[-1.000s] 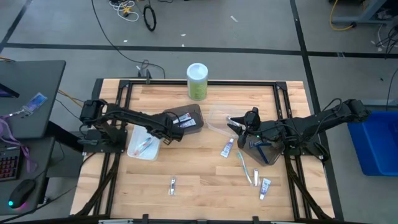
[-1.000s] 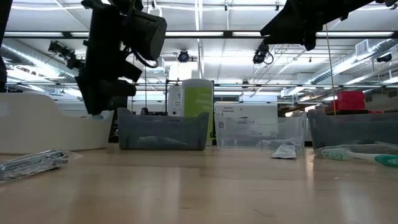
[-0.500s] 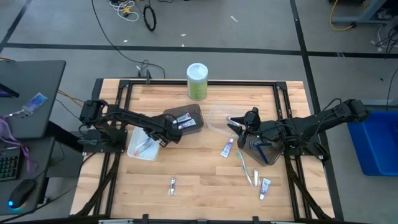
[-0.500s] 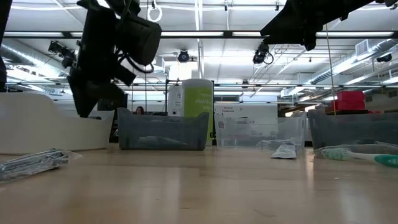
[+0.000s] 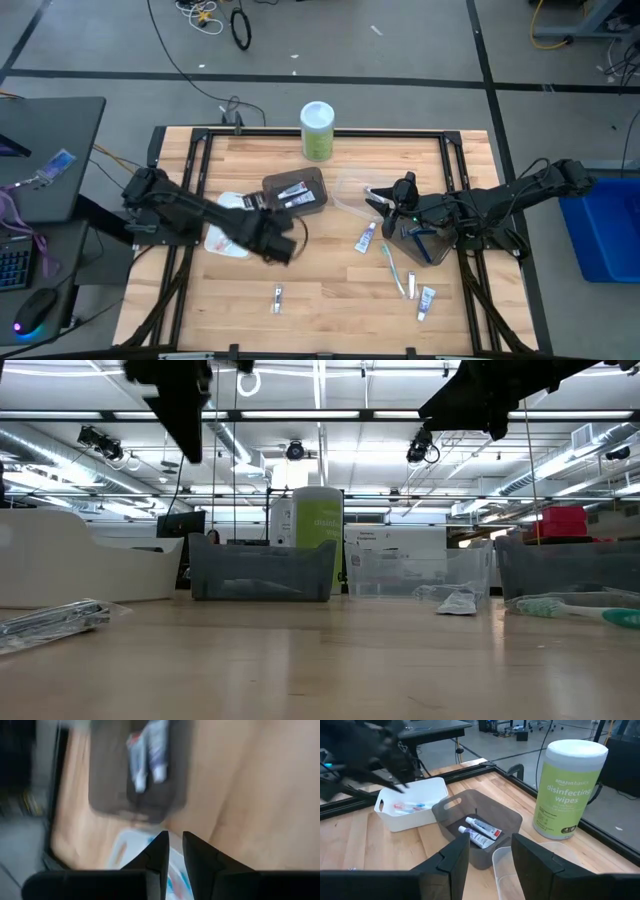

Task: Pick & Place Travel size toiletries
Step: Put the toothpaste into the left black bin

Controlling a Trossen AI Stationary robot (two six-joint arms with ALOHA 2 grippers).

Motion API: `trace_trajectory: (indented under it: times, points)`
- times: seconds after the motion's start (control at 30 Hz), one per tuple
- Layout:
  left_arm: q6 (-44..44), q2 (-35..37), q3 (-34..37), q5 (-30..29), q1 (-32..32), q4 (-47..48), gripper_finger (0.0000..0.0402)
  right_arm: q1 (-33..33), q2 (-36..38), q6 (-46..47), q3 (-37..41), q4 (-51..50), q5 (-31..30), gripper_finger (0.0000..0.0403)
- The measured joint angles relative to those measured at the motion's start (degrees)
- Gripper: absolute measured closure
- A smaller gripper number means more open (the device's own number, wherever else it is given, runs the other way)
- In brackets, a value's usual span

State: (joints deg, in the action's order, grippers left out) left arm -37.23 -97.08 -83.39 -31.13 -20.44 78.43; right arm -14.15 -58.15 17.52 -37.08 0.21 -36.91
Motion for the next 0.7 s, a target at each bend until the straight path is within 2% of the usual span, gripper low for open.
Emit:
trace_trajectory:
  times: [0.1,0.2,0.3,0.47,0.6,0.7]
  points:
    - [7.43,0.01,-2.92,-1.26,-4.11,0.03,0.034,0.0,0.0,0.0,0.0,0.0,0.0,0.0249]
    - [8.11,1.05,-3.8,-2.39,-7.11,-0.5,0.0341,0.0,0.0,0.0,0.0,0.0,0.0,0.0249]
    - [7.62,4.11,-2.19,-5.81,-9.16,-1.37,0.0341,0.0,0.0,0.0,0.0,0.0,0.12,0.0249]
    - [6.15,12.76,3.22,-6.35,-9.78,-5.6,0.0341,0.0,-0.01,1.09,0.02,-0.27,0.15,0.0247]
    - [7.64,21.71,12.61,-6.03,-8.19,-19.82,0.0341,0.0,-0.01,0.38,0.02,-1.07,0.15,0.0248]
    - [10.51,27.54,21.93,-5.25,-6.7,-34.59,0.0341,0.0,-0.01,-0.98,0.07,-1.33,0.15,0.0249]
